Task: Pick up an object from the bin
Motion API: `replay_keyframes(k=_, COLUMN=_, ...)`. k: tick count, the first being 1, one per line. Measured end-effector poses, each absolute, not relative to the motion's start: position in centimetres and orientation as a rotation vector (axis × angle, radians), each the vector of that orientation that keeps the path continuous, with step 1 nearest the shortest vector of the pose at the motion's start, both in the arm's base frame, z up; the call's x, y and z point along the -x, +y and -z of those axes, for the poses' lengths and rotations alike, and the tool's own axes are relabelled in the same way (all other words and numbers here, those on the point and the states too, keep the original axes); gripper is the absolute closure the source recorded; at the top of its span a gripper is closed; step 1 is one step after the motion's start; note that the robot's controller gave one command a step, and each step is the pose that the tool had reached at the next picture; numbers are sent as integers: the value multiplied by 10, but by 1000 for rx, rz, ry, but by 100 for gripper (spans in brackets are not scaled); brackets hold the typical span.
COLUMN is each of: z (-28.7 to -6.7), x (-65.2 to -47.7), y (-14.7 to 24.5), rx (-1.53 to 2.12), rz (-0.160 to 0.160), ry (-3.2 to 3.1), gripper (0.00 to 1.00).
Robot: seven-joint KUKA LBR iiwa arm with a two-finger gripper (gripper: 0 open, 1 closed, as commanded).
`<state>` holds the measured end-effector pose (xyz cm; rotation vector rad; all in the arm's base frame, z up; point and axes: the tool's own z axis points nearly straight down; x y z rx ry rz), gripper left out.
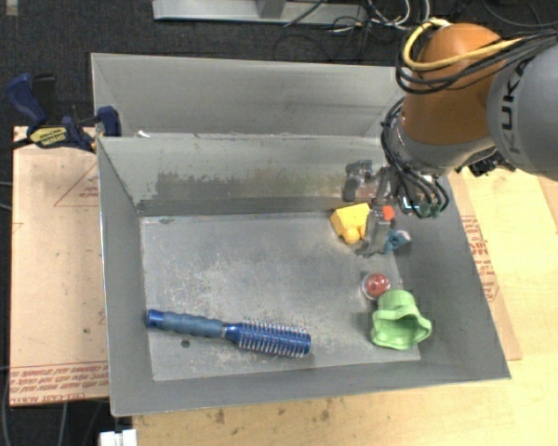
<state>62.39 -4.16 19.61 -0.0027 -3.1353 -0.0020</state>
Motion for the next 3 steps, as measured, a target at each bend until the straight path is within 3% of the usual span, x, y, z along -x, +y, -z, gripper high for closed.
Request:
replay_keyframes(k=1, z=-104, x=-596, y=-145, rx=-492, rz=1, ry=-3100, gripper=0)
replay_keyframes(k=2, z=-81, x=-494, y=-138, rx=-1215, rz=5, ry=-2915, gripper=0)
replay_keyframes(k=3, z=-82, x=-497, y=-137, rx=-1226, rz=0, ry=-2918, gripper=100)
